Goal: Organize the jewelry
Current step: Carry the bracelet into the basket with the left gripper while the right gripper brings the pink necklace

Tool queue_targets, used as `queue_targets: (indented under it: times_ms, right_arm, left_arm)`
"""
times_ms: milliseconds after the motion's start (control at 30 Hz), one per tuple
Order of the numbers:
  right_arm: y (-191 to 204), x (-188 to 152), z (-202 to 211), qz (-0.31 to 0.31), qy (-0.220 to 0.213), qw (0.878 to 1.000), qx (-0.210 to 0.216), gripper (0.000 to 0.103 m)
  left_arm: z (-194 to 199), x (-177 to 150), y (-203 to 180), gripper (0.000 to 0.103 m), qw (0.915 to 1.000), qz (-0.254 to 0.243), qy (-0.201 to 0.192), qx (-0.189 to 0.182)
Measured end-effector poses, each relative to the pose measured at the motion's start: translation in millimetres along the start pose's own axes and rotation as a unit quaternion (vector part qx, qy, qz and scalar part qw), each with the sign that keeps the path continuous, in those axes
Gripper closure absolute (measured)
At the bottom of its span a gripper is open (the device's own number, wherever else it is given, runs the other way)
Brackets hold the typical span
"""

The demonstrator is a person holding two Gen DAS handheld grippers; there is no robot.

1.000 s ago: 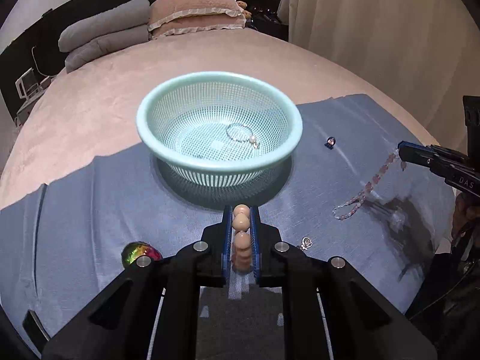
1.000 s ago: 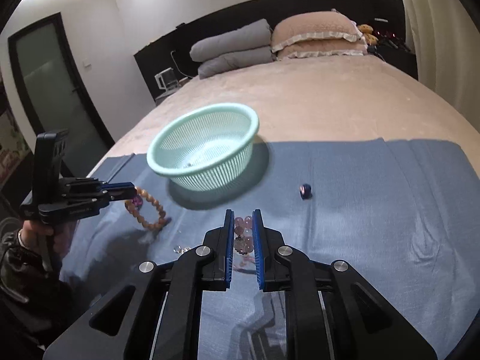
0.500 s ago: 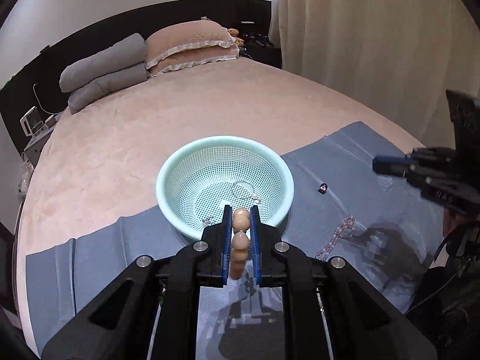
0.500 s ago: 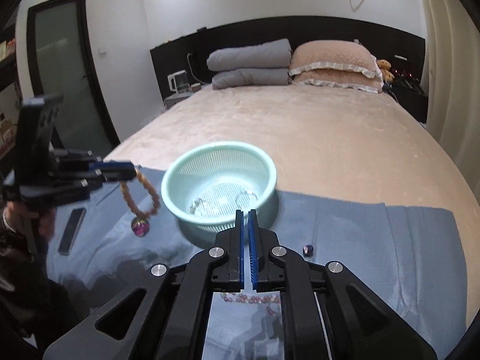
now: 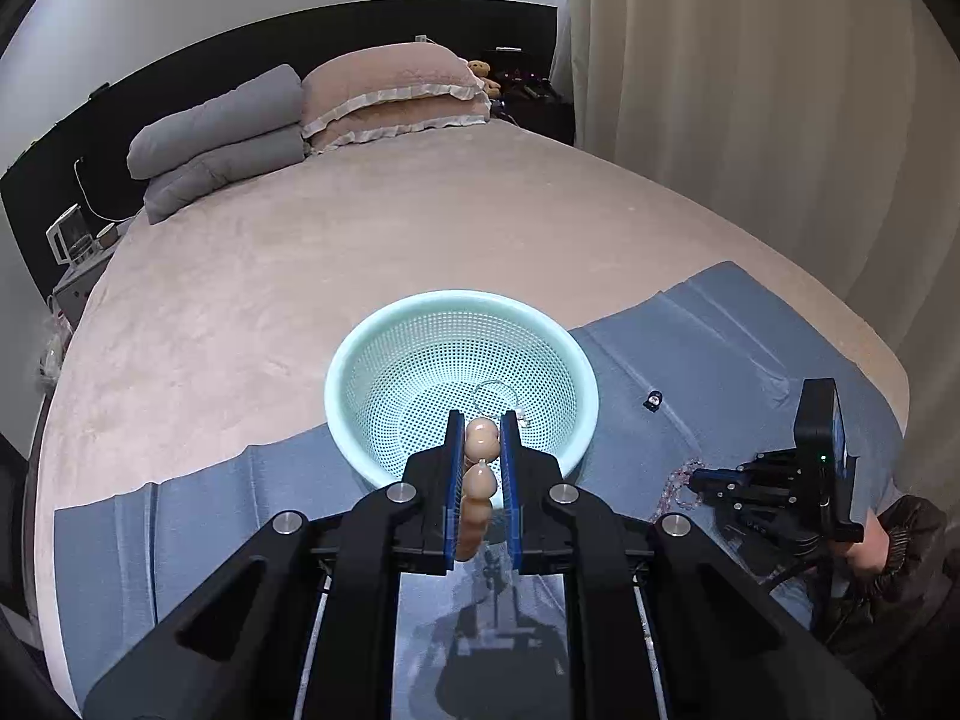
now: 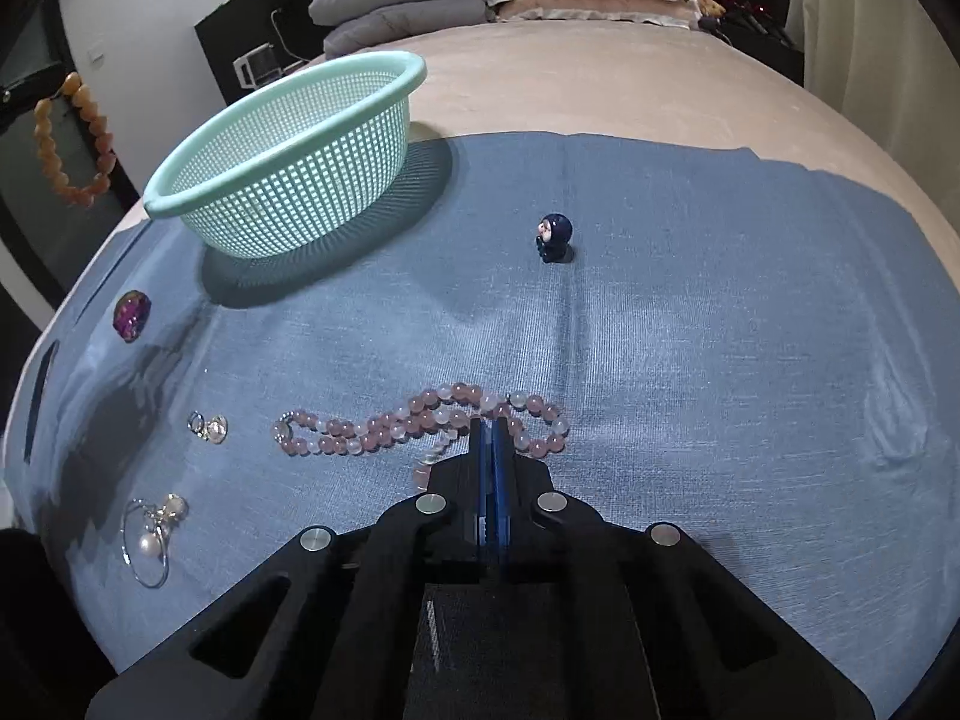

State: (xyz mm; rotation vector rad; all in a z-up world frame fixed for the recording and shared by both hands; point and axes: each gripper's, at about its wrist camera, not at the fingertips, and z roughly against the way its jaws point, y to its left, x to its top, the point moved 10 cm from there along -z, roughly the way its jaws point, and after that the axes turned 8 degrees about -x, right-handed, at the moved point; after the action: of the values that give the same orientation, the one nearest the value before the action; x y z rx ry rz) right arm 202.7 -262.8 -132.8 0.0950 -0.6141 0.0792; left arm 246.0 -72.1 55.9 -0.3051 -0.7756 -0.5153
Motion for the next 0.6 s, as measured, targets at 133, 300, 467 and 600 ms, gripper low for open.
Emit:
queue_targets:
  times_ms: [133,300,467,600]
  right_arm:
    - [9,11,21,0.008,-0.028,0.999,0.016,0.103]
    - [13,43,56,0.018,-0.066,0.998,0.006,0.102]
    - [-4,35,39,0.008,-0.025,0.999,-0.024,0.039]
    - [-8,22,26,0.002,-0.026,0.999,-0.036,0.016]
  left_arm:
    - [-3,-1,3,0.091,1.0,0.005,0.004,0.003]
    - [-4,-1,4,0.091,0.9999,0.008,0.008,0.005]
    - [-4,2,2,0.091,0.9999,0.005,0.004,0.011]
    - [-4,4,4,0.091,0.9999,0.008,0.004,0.01]
